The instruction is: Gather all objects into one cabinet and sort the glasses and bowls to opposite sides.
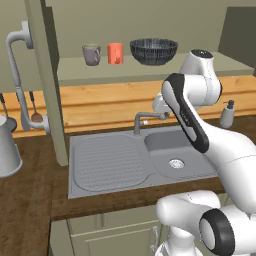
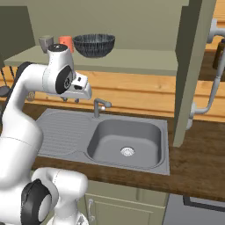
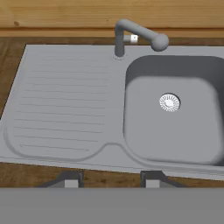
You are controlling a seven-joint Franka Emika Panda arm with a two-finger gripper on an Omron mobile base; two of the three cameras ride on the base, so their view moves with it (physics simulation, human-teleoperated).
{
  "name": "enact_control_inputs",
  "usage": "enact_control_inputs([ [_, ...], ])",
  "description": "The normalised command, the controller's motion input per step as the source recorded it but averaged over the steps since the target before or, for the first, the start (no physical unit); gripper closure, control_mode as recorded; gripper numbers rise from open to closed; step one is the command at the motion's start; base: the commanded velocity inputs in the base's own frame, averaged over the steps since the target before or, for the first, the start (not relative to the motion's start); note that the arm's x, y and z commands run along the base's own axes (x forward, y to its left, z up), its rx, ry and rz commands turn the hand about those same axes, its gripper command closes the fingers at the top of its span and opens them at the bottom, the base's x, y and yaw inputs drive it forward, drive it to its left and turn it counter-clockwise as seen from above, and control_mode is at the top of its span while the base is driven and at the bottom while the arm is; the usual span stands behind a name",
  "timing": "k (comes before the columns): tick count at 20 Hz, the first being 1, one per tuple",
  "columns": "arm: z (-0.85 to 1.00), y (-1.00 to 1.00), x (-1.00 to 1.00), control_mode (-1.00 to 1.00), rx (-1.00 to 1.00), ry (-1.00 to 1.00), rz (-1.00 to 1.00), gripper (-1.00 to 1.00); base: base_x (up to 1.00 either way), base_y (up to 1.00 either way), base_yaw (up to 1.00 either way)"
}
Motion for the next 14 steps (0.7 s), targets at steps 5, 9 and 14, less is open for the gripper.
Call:
enact_control_inputs([
  [5, 0.00, 0.00, 0.00, 1.00, 0.00, 0.00, 0.00, -1.00, 0.00, 0.00, 0.00],
  [9, 0.00, 0.00, 0.00, 1.00, 0.00, 0.00, 0.00, -1.00, -0.17, 0.02, 0.00],
  [14, 0.00, 0.00, 0.00, 1.00, 0.00, 0.00, 0.00, -1.00, -0.65, 0.13, 0.00],
])
